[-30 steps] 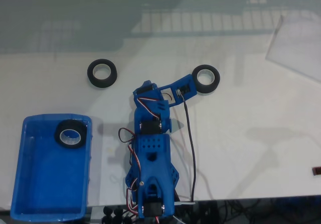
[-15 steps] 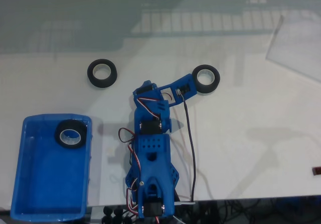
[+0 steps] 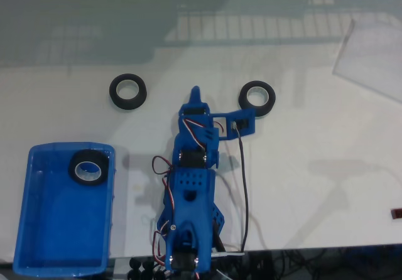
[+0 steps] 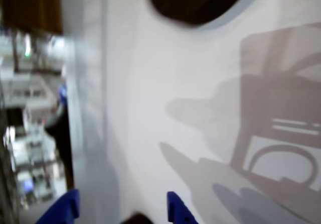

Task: Grasp all tape and put them in the bin.

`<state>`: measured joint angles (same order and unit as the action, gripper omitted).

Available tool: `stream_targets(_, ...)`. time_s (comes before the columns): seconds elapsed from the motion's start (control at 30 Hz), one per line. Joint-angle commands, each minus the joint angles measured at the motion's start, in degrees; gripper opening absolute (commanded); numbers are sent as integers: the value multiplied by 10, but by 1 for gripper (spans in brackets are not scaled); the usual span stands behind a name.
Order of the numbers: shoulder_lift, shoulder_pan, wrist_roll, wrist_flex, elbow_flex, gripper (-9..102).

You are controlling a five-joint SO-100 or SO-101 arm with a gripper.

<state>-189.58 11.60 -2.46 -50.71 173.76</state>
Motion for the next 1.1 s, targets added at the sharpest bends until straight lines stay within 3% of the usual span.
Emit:
stream_targets(0.0,-8,36,19,-18,-51,25)
stream_targets(0.13,7,85,39,-26,-89,26)
stream_targets(0.63,535,187,112,-67,-423,27)
stream_targets(1.07,877,217,83,-96,-635,26)
